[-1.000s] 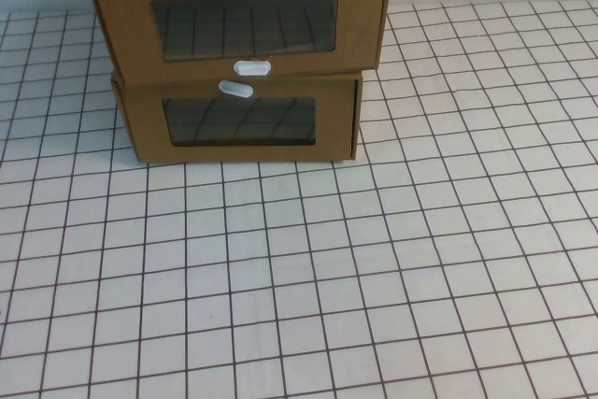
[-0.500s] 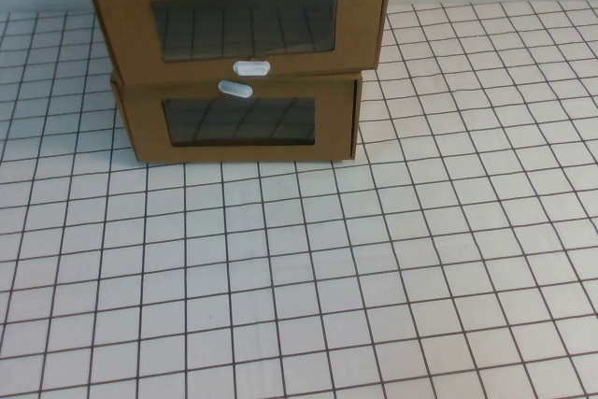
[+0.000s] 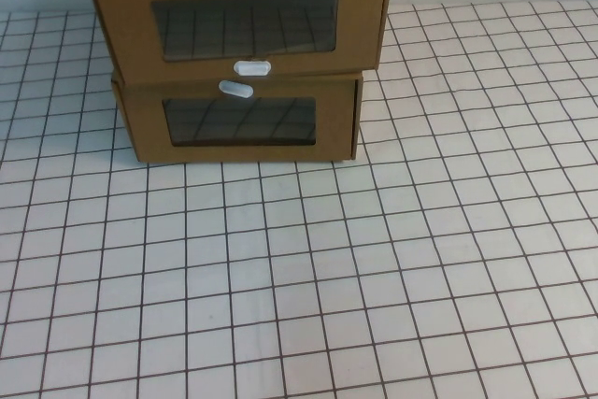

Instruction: Close the shoe box

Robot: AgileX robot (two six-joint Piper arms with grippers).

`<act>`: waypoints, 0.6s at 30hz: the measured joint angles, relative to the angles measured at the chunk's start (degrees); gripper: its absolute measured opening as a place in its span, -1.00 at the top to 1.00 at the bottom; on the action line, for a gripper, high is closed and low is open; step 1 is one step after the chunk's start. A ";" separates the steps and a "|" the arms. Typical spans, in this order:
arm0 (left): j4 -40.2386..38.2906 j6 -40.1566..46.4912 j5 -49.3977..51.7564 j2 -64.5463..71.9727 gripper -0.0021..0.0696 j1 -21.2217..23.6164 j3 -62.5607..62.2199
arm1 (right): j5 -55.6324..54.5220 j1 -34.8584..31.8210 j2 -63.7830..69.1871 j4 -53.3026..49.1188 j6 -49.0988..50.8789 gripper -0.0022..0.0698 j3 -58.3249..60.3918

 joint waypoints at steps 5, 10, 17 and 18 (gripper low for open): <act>-0.26 -11.80 -14.15 -0.21 0.95 0.00 7.26 | 1.77 -0.10 0.00 -0.12 0.00 0.98 0.00; -0.26 -15.41 -9.72 -0.21 0.95 0.00 8.95 | 3.92 -0.10 0.00 -0.22 0.00 0.98 0.00; -0.26 -26.54 4.36 -0.21 0.95 0.00 9.24 | 4.79 -0.10 0.00 -0.22 0.00 0.98 0.00; -0.26 -27.09 4.63 -0.21 0.95 0.00 9.24 | 4.79 -0.10 0.00 -0.28 0.00 0.98 0.00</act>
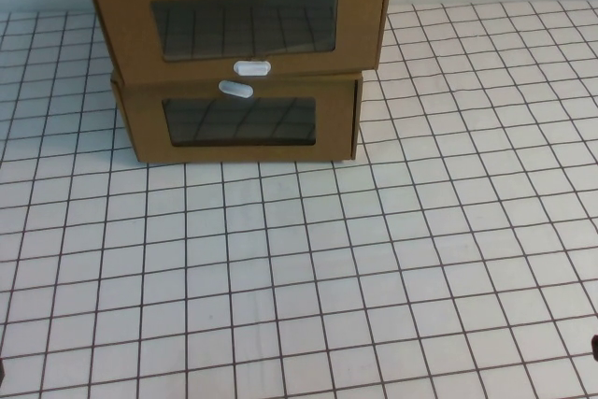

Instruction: Close the shoe box

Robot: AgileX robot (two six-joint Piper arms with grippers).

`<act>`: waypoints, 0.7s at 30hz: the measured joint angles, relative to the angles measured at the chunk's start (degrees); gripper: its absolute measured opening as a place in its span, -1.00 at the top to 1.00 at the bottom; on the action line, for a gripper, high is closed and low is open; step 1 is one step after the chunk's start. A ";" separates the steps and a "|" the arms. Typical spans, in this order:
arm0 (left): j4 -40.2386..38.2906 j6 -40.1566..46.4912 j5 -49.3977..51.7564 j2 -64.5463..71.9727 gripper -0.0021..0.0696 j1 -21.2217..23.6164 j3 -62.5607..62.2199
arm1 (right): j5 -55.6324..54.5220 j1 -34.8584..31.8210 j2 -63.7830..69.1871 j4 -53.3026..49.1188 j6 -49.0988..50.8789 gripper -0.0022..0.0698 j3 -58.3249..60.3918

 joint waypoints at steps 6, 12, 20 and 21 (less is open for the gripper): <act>0.10 -1.05 0.75 0.00 0.95 0.00 0.00 | 0.00 0.00 0.00 0.00 0.00 0.98 0.00; 0.21 -1.05 0.75 0.00 0.95 0.00 0.00 | 0.00 0.00 0.00 0.00 0.00 0.98 0.00; 0.32 -1.28 0.75 0.00 0.95 0.00 0.00 | -0.39 0.00 0.00 -0.58 -0.61 0.98 0.10; 0.32 -1.28 0.75 0.00 0.95 0.00 0.00 | -1.30 0.00 0.00 -1.25 -1.45 0.98 0.23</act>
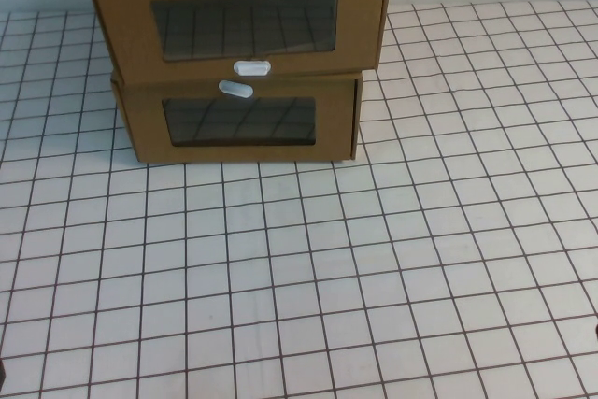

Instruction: Close the shoe box

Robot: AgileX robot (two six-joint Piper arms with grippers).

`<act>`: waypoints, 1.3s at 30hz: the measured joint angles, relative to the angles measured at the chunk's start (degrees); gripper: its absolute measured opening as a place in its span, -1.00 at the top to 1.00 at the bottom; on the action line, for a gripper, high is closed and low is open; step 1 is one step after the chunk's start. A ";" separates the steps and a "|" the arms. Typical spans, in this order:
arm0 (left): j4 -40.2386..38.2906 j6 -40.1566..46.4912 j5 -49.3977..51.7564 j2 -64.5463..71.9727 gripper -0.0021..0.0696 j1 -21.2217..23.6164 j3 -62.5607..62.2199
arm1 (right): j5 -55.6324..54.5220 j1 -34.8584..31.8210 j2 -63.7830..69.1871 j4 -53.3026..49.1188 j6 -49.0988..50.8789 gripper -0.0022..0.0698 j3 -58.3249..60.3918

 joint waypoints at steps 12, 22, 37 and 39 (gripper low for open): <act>0.00 0.00 0.00 0.00 0.95 0.00 0.00 | -24.58 -4.39 -10.41 -21.36 30.48 0.98 15.42; 0.10 0.00 0.00 0.00 0.95 0.00 0.00 | -26.87 -13.37 -20.81 -31.68 42.78 0.98 29.70; 0.10 0.00 0.12 0.00 0.95 0.00 0.00 | -20.46 -13.37 -24.22 -30.70 42.96 0.98 31.37; 0.10 0.00 0.12 0.00 0.95 0.00 0.00 | -20.46 -13.37 -24.22 -30.61 42.96 0.98 31.37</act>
